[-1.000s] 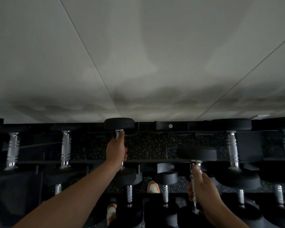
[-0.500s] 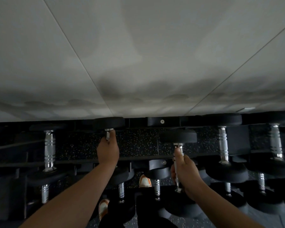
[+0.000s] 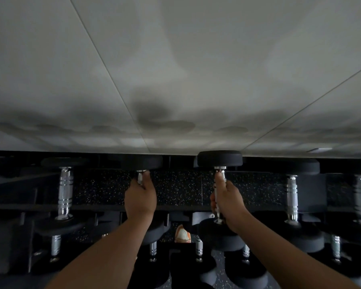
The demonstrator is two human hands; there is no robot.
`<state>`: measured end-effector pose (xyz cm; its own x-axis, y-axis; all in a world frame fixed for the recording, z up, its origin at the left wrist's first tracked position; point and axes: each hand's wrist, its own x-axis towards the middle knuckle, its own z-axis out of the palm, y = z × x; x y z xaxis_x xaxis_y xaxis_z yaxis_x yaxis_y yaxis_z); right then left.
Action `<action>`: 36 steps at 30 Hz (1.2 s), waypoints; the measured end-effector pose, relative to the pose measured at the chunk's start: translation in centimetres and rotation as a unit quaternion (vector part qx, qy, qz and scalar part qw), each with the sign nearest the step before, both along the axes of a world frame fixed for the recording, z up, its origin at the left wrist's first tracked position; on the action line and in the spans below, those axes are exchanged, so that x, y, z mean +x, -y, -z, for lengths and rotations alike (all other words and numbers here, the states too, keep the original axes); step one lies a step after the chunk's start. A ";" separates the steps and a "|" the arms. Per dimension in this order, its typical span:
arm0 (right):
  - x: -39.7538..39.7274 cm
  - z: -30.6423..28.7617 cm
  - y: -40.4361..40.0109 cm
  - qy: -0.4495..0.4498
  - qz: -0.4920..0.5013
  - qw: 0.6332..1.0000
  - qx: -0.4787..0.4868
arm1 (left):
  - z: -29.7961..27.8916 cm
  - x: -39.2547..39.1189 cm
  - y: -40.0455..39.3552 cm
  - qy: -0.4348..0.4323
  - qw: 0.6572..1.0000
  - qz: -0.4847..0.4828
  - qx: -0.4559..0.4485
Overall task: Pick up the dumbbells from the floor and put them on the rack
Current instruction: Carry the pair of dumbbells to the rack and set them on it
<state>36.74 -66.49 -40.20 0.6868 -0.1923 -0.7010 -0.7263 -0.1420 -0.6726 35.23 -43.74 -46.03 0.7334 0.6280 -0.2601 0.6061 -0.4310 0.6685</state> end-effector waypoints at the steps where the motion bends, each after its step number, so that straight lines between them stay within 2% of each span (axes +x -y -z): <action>1: 0.2 0.2 0.0 -0.003 0.000 1.000 0.001 | 0.0 0.0 0.0 0.001 1.000 0.001 0.002; 25: -0.2 4.1 0.4 -0.013 -0.003 1.000 -0.018 | -0.5 0.2 0.2 -0.010 1.000 -0.004 0.022; 36: -0.7 3.7 0.1 -0.005 -0.011 1.000 0.012 | -0.3 0.1 0.0 -0.012 1.000 0.008 0.017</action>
<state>36.04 -66.56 -43.87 0.6832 -0.1600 -0.7125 -0.7302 -0.1411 -0.6685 35.34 -43.76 -45.74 0.7368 0.6255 -0.2567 0.6149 -0.4620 0.6391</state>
